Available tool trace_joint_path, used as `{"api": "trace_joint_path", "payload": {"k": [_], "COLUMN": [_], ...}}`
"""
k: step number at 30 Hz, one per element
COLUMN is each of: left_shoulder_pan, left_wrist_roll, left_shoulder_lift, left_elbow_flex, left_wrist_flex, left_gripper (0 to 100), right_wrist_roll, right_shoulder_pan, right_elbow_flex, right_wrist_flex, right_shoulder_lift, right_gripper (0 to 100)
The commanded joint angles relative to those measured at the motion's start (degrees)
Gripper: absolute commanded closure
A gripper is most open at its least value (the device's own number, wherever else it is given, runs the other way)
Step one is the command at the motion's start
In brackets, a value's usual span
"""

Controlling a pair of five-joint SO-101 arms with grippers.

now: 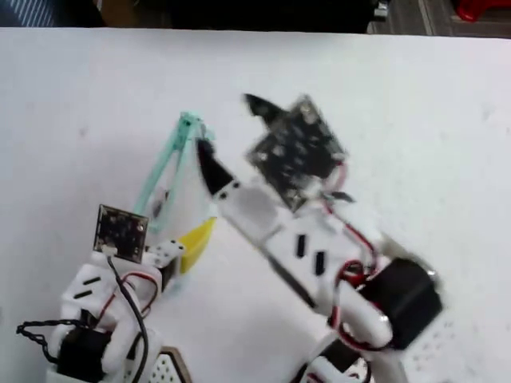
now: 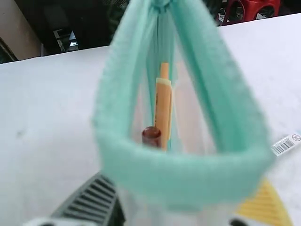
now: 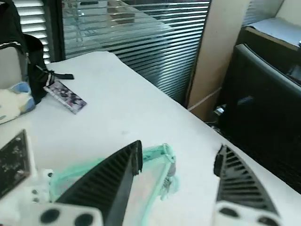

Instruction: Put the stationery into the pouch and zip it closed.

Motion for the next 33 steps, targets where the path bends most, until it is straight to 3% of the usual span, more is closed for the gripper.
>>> {"api": "trace_joint_path", "payload": {"k": [1,6,10,23,33], "left_shoulder_pan": [0.13,-2.77,-4.26,-4.26,-4.18], "left_wrist_roll": [0.53,0.88,0.97,0.97,0.88], "left_shoulder_lift": [0.13,0.13,0.13,0.13,0.13], "left_elbow_flex": [-0.26,-0.53,-0.53,-0.18,-0.18], "left_wrist_flex": [-2.02,-2.02,-3.52,-3.52,-3.43], "left_gripper": [68,68,68,68,68], "right_wrist_roll": [2.20,6.77,13.54,25.93,31.65], "right_shoulder_pan": [8.04,19.91,24.31,24.66,22.02], "right_elbow_flex": [-0.44,-0.44,-0.44,-0.44,-0.26], "right_wrist_flex": [2.33,5.49,9.54,12.35,9.01], "right_shoulder_lift": [0.48,9.27,20.09,49.19,57.71], "right_gripper": [77.0,76.9,77.2,77.2,77.2]}}
